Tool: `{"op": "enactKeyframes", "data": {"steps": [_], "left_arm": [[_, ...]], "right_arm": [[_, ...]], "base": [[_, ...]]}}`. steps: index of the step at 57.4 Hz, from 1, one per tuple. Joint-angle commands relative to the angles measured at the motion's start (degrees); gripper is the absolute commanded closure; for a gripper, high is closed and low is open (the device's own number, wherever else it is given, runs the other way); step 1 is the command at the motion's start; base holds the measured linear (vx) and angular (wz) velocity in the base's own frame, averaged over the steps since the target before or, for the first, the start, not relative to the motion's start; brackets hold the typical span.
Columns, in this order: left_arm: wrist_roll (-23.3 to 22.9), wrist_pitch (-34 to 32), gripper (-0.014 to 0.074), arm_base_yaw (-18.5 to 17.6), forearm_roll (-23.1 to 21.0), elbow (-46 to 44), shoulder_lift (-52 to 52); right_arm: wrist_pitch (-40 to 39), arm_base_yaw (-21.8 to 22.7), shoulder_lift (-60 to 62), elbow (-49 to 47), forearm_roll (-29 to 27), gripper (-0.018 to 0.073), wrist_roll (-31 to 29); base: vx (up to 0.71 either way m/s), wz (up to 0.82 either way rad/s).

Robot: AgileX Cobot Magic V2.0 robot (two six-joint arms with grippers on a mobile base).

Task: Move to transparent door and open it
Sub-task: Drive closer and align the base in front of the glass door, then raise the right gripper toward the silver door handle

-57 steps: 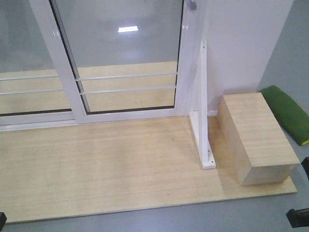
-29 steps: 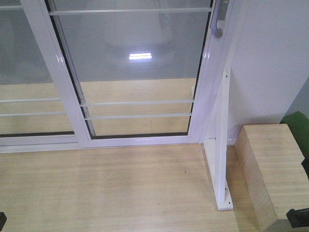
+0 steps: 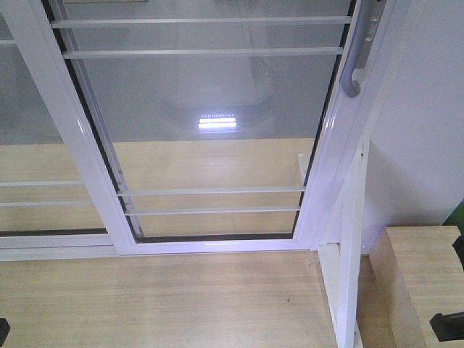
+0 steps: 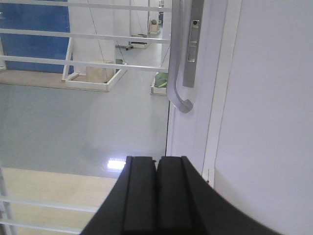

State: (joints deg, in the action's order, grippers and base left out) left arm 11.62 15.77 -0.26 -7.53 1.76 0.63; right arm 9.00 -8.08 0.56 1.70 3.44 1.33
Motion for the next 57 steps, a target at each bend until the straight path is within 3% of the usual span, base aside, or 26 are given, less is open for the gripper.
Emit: {"op": "enactKeyframes", "data": {"steps": [1, 57], "left_arm": [[-0.1, -4.4, 0.0602, -0.4, -0.2, 0.5, 0.8], [-0.1, -2.2, 0.0602, 0.3, -0.2, 0.5, 0.2]], "right_arm": [[-4.9, 0.3, 0.7, 0.2, 0.5, 0.0559, -0.3], [-4.5, -1.0, -1.0, 0.2, 0.5, 0.0559, -0.3]], "base": [[0.22, 0.02], [0.07, 0.01]]}}
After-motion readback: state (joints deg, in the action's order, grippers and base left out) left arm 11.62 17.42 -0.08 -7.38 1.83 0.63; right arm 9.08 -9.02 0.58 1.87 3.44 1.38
